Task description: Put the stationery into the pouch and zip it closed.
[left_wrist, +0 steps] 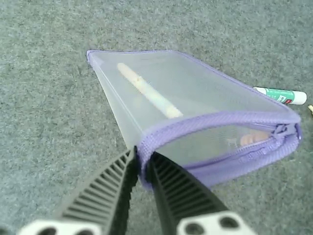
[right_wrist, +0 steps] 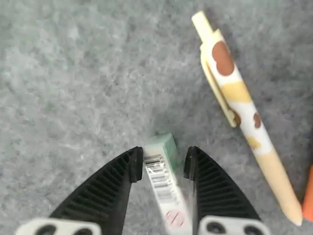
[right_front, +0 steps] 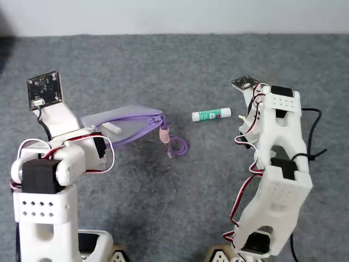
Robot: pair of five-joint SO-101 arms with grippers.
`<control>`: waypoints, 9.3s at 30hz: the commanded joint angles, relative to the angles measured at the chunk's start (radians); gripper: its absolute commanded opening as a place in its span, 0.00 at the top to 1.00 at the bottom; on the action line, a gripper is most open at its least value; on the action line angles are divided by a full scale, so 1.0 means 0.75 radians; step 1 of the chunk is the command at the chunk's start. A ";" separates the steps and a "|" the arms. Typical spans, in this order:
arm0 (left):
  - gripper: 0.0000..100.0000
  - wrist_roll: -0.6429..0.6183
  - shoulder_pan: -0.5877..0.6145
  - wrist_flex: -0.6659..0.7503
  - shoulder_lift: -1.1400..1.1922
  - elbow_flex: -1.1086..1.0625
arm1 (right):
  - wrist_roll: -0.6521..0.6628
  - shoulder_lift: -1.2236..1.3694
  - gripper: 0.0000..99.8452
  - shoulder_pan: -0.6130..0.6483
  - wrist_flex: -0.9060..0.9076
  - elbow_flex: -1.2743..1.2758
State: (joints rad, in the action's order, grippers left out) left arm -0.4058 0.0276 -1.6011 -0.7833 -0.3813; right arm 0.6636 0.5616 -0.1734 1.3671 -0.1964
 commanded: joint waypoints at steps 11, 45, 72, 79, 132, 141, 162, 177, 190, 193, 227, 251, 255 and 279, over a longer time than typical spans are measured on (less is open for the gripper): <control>0.99 -0.014 -0.008 -0.004 0.008 0.062 | 0.012 -0.046 0.99 0.005 0.050 -0.049; 0.99 -0.070 -0.010 0.059 0.221 0.169 | -0.988 -1.897 0.99 0.981 -0.111 0.714; 0.99 -0.074 -0.010 0.076 0.213 0.169 | -0.863 -1.648 0.99 1.235 -2.104 1.526; 0.99 -0.074 -0.008 0.080 0.215 0.169 | -0.853 -1.595 0.99 1.231 -2.104 1.573; 0.99 -0.074 -0.002 -0.047 0.211 0.285 | -1.103 -1.271 0.99 0.956 -1.435 1.070; 0.99 -0.074 -0.002 -0.043 0.211 0.294 | -1.113 -1.478 0.99 0.946 -0.860 0.814; 0.99 -0.074 0.000 -0.045 0.219 0.294 | -0.863 -0.961 0.99 0.482 -0.199 0.262; 0.99 -0.074 0.000 -0.049 0.213 0.287 | -0.135 -0.064 0.73 0.455 0.263 -0.528; 0.99 -0.074 0.000 -0.051 0.213 0.285 | 0.233 0.189 0.70 0.523 0.197 -0.726; 0.99 -0.074 0.000 -0.051 0.213 0.285 | 0.268 0.236 0.70 0.549 0.197 -0.739; 0.99 -0.074 -0.008 -0.051 0.213 0.285 | -0.129 -0.017 0.99 0.504 0.382 -0.741; 0.99 -0.074 -0.010 -0.043 0.223 0.285 | -0.741 -0.766 0.99 0.560 0.570 -0.730; 0.99 -0.072 -0.010 -0.041 0.223 0.285 | -0.886 -0.918 0.99 0.629 0.570 -0.730; 0.99 -0.072 -0.010 0.016 0.225 0.283 | -1.215 -1.681 0.99 0.995 0.431 -0.162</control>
State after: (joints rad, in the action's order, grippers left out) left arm -0.4519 0.0292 -1.6103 -0.6160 -0.2171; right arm -0.2401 -0.5953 0.5677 1.7492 -0.4388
